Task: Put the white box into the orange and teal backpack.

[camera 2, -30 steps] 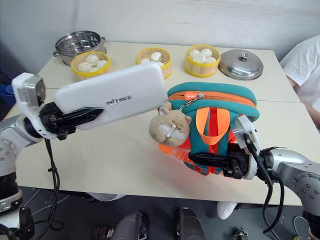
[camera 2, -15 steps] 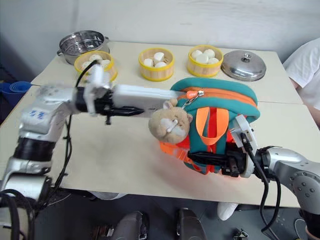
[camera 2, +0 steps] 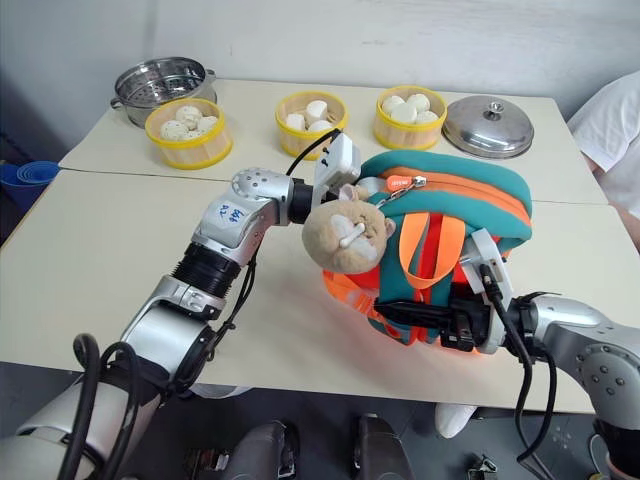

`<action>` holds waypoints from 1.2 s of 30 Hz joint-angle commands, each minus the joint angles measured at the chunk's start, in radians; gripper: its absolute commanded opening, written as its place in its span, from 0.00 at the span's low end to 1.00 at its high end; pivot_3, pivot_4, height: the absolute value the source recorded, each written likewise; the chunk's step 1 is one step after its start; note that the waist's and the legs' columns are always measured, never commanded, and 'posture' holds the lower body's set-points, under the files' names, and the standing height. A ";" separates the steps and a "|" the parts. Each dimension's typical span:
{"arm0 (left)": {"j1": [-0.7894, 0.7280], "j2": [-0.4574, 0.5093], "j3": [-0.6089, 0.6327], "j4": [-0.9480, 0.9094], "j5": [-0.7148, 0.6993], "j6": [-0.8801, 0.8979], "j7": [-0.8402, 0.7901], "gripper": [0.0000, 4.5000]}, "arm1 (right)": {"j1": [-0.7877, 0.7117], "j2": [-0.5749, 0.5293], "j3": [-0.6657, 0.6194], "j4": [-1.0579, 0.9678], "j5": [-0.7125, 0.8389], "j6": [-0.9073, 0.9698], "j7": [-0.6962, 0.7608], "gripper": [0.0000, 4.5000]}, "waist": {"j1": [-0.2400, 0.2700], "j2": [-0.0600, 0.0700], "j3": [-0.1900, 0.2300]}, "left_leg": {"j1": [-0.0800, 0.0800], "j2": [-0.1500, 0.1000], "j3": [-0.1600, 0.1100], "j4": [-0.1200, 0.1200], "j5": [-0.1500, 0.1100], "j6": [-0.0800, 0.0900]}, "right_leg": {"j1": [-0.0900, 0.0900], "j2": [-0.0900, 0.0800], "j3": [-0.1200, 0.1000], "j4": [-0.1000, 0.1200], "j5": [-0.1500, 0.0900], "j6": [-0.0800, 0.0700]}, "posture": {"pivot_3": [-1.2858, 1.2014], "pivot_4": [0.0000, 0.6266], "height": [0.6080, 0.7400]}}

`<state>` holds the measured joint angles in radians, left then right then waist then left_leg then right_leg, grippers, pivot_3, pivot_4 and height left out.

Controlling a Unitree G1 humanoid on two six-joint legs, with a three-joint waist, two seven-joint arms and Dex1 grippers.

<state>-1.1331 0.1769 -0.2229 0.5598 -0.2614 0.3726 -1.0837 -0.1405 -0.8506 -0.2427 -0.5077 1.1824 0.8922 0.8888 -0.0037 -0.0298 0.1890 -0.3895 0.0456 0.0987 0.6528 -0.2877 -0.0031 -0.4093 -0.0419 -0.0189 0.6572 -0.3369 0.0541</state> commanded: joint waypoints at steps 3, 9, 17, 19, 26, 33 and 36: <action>0.054 0.097 0.102 -0.124 -0.124 0.086 -0.146 0.83 | 0.028 0.025 -0.029 -0.055 0.004 -0.027 -0.049 0.00 | -0.010 0.000 0.000 | 0.000 0.000 0.000 -0.001 0.003 -0.006 | 0.000 0.000 0.000 0.001 0.000 0.000 | 0.52 0.24 1.00; 0.186 0.323 0.140 -0.220 -0.155 0.009 -0.376 0.94 | 0.044 0.049 -0.034 -0.060 -0.034 -0.067 -0.087 0.00 | -0.024 0.000 0.000 | 0.001 0.001 0.000 -0.002 0.006 -0.010 | -0.002 0.000 0.000 0.003 -0.001 -0.002 | 0.52 0.24 1.00; 0.302 0.299 0.245 -0.559 -0.321 0.139 -0.215 0.94 | 0.039 0.062 0.001 -0.036 -0.108 -0.113 -0.071 0.00 | 0.000 0.000 0.000 | -0.001 0.000 -0.002 0.001 0.004 -0.006 | 0.000 -0.001 0.000 0.002 0.000 -0.001 | 0.52 0.24 1.00; 0.326 0.294 0.227 -0.619 -0.327 0.175 -0.180 0.94 | 0.036 0.062 0.006 -0.032 -0.114 -0.115 -0.062 0.00 | 0.000 0.000 0.000 | -0.001 -0.001 -0.002 0.001 0.004 -0.006 | 0.000 -0.002 0.000 0.002 0.000 0.000 | 0.52 0.24 1.00; 0.366 0.252 0.188 -0.733 -0.372 0.242 -0.107 0.94 | 0.025 0.066 0.015 -0.022 -0.125 -0.114 -0.048 0.00 | -0.001 0.000 0.000 | 0.000 0.000 -0.002 0.001 0.004 -0.006 | 0.000 -0.001 0.000 0.003 0.000 0.000 | 0.52 0.24 1.00; 0.404 0.243 0.138 -0.764 -0.366 0.235 -0.094 0.61 | 0.009 0.076 0.025 -0.011 -0.132 -0.113 -0.046 0.00 | 0.000 0.000 0.000 | 0.000 0.000 -0.002 0.000 0.004 -0.006 | 0.000 0.000 0.000 0.003 0.000 0.000 | 0.52 0.24 1.00; 0.411 0.209 0.124 -0.756 -0.364 0.223 -0.060 0.41 | 0.006 0.083 0.024 -0.009 -0.131 -0.114 -0.054 0.00 | 0.000 0.000 0.000 | 0.000 0.000 -0.002 0.001 0.004 -0.006 | 0.000 0.000 0.000 0.003 0.000 0.000 | 0.52 0.24 1.00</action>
<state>-0.7302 0.4015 -0.0893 -0.1789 -0.6249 0.6117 -1.1671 -0.1294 -0.7759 -0.2141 -0.5043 1.0412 0.7856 0.8322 -0.0037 -0.0296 0.1889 -0.3891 0.0453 0.0967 0.6533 -0.2835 -0.0095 -0.4087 -0.0423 -0.0184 0.6602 -0.3371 0.0537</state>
